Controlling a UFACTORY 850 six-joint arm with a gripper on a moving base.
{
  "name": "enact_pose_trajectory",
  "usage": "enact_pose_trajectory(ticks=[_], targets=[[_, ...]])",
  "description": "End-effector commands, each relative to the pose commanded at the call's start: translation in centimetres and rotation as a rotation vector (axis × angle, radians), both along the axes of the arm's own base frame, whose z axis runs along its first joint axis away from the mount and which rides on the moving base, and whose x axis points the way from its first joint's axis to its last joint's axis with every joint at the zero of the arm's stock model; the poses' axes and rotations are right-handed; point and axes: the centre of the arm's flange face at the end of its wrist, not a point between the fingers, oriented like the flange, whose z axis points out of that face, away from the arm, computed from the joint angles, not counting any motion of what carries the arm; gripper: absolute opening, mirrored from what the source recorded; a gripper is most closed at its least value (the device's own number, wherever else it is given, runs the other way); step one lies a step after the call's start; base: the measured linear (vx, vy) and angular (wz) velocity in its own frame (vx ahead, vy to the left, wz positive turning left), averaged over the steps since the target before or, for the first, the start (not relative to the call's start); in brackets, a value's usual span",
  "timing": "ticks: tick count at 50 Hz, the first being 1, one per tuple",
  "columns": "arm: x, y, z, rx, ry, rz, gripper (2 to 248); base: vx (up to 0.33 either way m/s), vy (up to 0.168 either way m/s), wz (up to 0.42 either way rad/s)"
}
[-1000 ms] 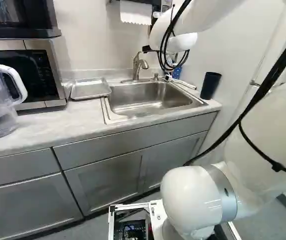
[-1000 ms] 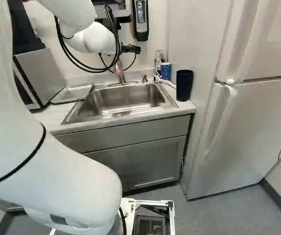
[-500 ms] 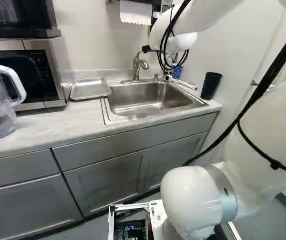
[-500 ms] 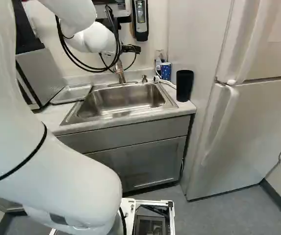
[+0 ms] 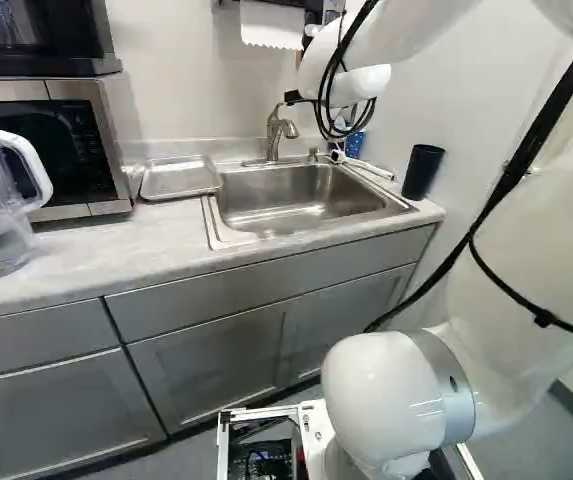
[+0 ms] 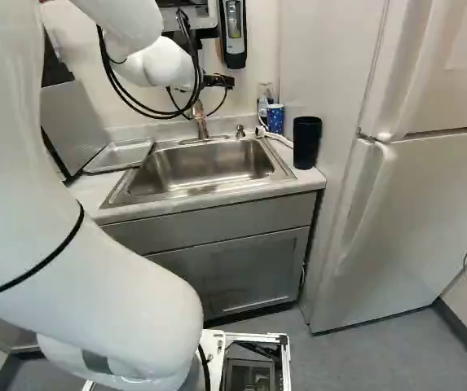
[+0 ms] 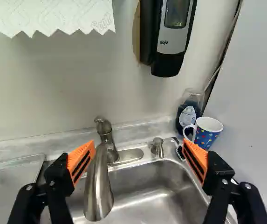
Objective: Rinse the cup and place it in the tray
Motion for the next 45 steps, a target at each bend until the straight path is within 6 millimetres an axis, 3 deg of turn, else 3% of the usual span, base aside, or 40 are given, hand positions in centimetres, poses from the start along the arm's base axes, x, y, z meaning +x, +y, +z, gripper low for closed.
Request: enact_pose_trajectory(ticks=[45], targets=[[3.5,0.0,-0.2,0.0,0.033,0.0,247,0.0,0.0,0.0]])
